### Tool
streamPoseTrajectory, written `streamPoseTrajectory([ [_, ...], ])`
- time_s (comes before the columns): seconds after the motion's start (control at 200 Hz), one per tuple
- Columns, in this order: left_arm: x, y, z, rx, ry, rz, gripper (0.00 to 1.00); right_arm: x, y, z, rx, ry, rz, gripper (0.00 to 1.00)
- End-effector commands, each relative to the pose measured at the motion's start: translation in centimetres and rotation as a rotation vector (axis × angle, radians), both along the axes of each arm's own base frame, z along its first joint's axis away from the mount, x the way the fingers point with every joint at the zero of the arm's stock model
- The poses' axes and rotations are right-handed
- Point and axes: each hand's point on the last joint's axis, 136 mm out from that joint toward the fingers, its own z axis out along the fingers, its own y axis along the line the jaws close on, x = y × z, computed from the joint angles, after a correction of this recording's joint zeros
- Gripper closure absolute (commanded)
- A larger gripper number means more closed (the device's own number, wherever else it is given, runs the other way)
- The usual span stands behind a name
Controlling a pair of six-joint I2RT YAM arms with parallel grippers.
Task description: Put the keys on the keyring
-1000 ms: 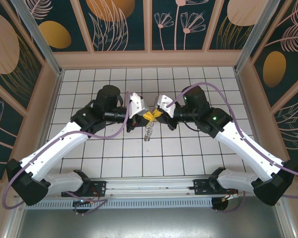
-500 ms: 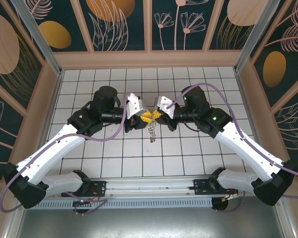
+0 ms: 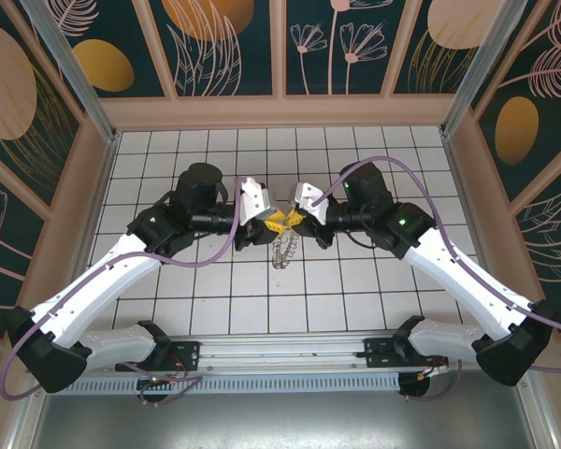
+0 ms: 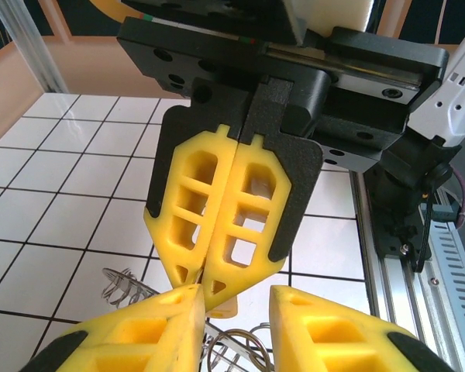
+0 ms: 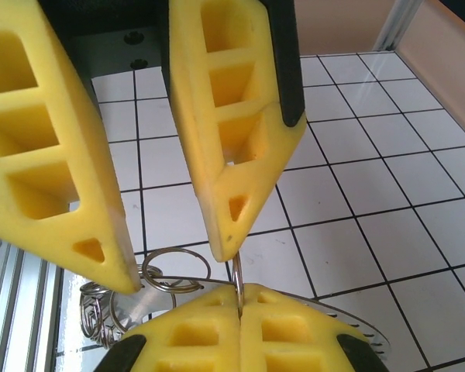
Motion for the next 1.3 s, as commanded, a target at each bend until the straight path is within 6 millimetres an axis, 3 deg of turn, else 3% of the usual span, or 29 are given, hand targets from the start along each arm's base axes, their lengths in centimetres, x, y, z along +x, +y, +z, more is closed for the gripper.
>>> streamPoseTrajectory([
  [0.0, 1.0, -0.2, 0.3, 0.016, -0.046, 0.022, 0.72, -1.8, 0.9, 2.2, 0.055, -0.027, 0.101, 1.00],
  [0.556, 0.4, -0.1, 2.5, -0.032, -0.069, 0.006, 0.71, -1.8, 0.8, 2.1, 0.043, -0.029, 0.095, 1.00],
  [0.951, 1.8, -0.2, -0.1, 0.047, -0.047, 0.048, 0.73, -2.0, 0.8, 2.4, 0.054, -0.039, 0.104, 1.00],
  [1.146, 1.2, -0.3, -1.2, 0.069, -0.013, 0.012, 0.90, -1.9, 0.8, 2.7, 0.062, -0.048, 0.102, 1.00],
  [1.296, 0.8, -0.3, -0.8, 0.047, -0.013, 0.001, 1.00, -1.9, 0.8, 3.0, 0.073, -0.055, 0.102, 1.00],
])
